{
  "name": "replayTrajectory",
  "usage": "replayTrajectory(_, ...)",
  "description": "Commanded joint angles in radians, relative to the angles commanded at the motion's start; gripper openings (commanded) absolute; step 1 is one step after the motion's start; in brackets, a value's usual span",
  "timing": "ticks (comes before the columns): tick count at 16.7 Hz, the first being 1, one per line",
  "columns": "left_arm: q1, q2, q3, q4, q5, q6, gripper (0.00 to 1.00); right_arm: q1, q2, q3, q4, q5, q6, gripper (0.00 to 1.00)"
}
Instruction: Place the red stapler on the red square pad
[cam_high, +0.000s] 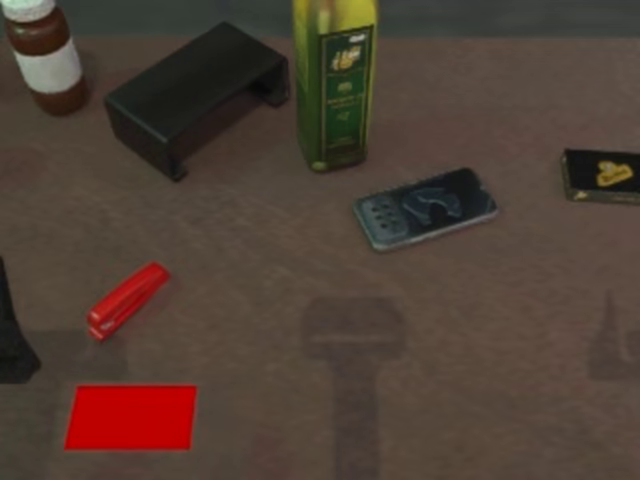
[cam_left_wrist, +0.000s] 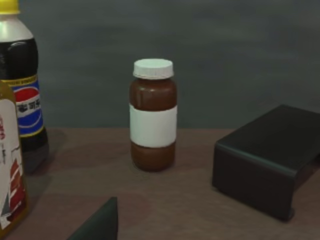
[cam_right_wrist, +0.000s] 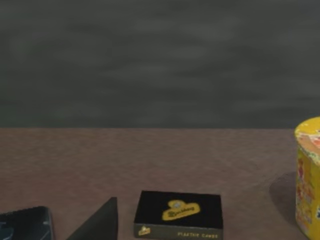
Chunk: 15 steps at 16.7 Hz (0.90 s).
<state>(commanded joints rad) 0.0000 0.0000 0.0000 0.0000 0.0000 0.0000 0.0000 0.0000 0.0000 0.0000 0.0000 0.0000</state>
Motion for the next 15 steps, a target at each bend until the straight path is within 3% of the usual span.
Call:
replayTrajectory(7,-0.026,0.156,0.152,-0.120,0.001,0.044,1.00,0.000,0.000,0.000,0.000,0.000,0.000,1.00)
replayTrajectory(15,-0.111,0.897,0.711,-0.573,-0.005,0.210,1.00,0.000,0.000,0.000,0.000,0.000,0.000,1.00)
